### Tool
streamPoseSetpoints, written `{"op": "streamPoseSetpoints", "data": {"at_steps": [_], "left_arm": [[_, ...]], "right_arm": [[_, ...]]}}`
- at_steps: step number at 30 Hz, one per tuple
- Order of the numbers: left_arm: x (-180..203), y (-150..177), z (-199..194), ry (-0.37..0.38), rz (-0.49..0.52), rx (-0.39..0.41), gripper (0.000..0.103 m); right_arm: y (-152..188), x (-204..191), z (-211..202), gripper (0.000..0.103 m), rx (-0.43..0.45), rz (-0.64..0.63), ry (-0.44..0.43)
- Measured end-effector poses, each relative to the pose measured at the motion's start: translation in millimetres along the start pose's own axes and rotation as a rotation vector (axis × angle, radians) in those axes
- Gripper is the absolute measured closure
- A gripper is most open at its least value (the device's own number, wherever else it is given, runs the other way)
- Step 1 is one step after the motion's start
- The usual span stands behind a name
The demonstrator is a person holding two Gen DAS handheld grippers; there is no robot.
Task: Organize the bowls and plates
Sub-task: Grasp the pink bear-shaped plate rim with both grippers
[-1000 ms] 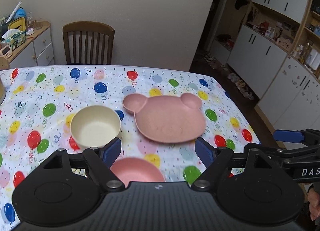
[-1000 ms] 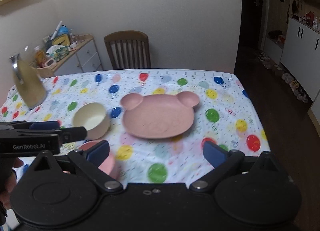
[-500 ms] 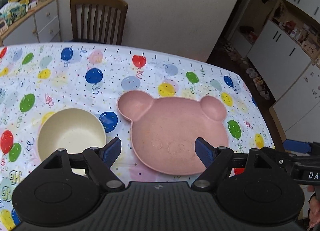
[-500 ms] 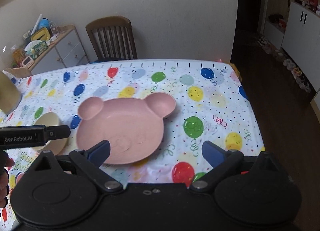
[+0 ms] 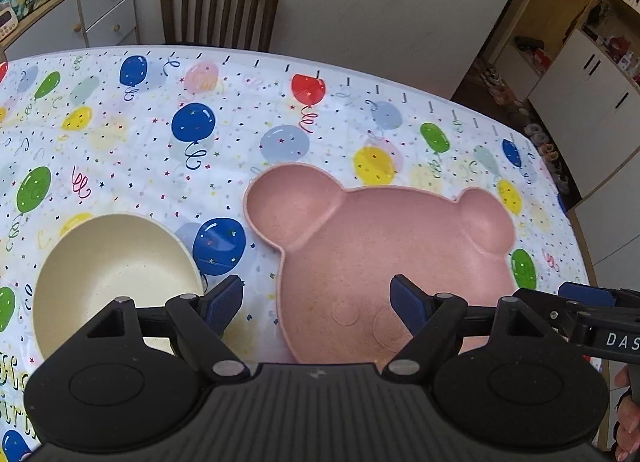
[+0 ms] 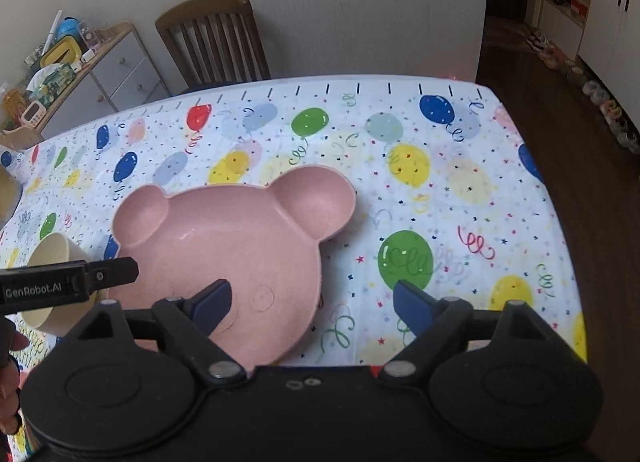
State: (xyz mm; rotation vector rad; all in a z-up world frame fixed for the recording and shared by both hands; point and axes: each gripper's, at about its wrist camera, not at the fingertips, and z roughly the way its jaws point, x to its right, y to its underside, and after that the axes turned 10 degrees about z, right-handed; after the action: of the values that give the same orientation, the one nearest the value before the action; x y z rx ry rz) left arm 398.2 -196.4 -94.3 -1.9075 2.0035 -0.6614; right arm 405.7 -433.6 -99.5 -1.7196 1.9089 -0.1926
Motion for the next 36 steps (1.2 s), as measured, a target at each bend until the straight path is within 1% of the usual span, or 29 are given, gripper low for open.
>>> {"op": "streamPoseSetpoints", "data": {"at_steps": [2,4,5,6,7,8,11,12,13,14,15,16,18,20,21,23,24,26,30,36], "left_arm": [[1.3,-0.7,1.8,-0.006,0.015,0.011,0.023],[2.4,-2.5,3.5,-0.011,0.024,0.016,0.023],[2.4,-3.0,4.4,-0.009,0.023,0.016,0.023],[2.4,-3.9,5.9,-0.008,0.021,0.016,0.023],[2.7,-4.4,7.2,-0.012,0.023,0.015,0.023],[3.3,-4.5,8.6,-0.020,0.027,0.013,0.028],[2.5,-2.8,12.5,-0.010,0.025,0.007,0.038],[1.9,-2.0,13.8,-0.012,0.023,0.004,0.040],[1.6,-1.3,14.4,-0.017,0.020,0.004,0.041],[1.3,-1.0,14.8,-0.018,0.019,0.006,0.046],[0.9,-0.9,15.3,-0.013,0.017,0.006,0.054],[0.3,-0.7,16.2,-0.006,0.013,0.004,0.058],[0.6,0.2,17.0,-0.011,0.014,0.001,0.064],[1.2,1.1,16.5,-0.028,0.020,0.002,0.070],[0.5,1.3,16.2,-0.032,0.019,0.002,0.073],[-0.5,1.3,15.9,-0.042,0.021,-0.003,0.078],[-0.5,1.3,15.7,-0.046,0.026,-0.006,0.082],[-0.4,1.9,14.5,-0.045,0.031,-0.011,0.085],[2.1,5.6,5.7,-0.040,0.034,-0.004,0.085],[4.4,15.4,-15.9,-0.016,0.009,-0.009,0.085]], "right_arm": [[-1.8,0.7,7.3,0.027,-0.008,-0.001,0.001],[-3.8,1.9,14.2,0.031,-0.017,0.007,-0.001],[-4.8,2.7,17.2,0.037,-0.022,0.011,-0.001],[-5.7,3.5,19.6,0.040,-0.023,0.017,0.000],[-6.6,3.9,21.8,0.045,-0.025,0.021,0.000],[-7.3,4.1,23.6,0.050,-0.029,0.022,-0.003],[-8.7,3.1,27.1,0.057,-0.035,0.009,-0.011],[-8.8,2.8,27.9,0.058,-0.036,0.004,-0.014],[-8.8,2.4,28.6,0.062,-0.037,0.000,-0.018],[-8.7,2.1,29.5,0.065,-0.040,-0.003,-0.021],[-8.9,2.3,31.0,0.067,-0.044,-0.006,-0.023],[-8.7,2.4,31.8,0.070,-0.046,-0.007,-0.025],[-8.7,2.8,34.6,0.078,-0.050,-0.009,-0.027],[-8.4,3.9,36.6,0.089,-0.058,-0.004,-0.033],[-8.1,3.6,37.2,0.090,-0.062,-0.007,-0.038],[-6.5,0.8,37.2,0.095,-0.055,-0.028,-0.020],[-6.0,-0.7,37.1,0.095,-0.052,-0.042,-0.007],[-5.6,-2.1,36.3,0.095,-0.052,-0.055,0.007],[-4.3,-3.5,28.8,0.095,-0.052,-0.070,0.016],[0.8,-5.3,5.6,0.095,-0.048,-0.093,0.015]]}}
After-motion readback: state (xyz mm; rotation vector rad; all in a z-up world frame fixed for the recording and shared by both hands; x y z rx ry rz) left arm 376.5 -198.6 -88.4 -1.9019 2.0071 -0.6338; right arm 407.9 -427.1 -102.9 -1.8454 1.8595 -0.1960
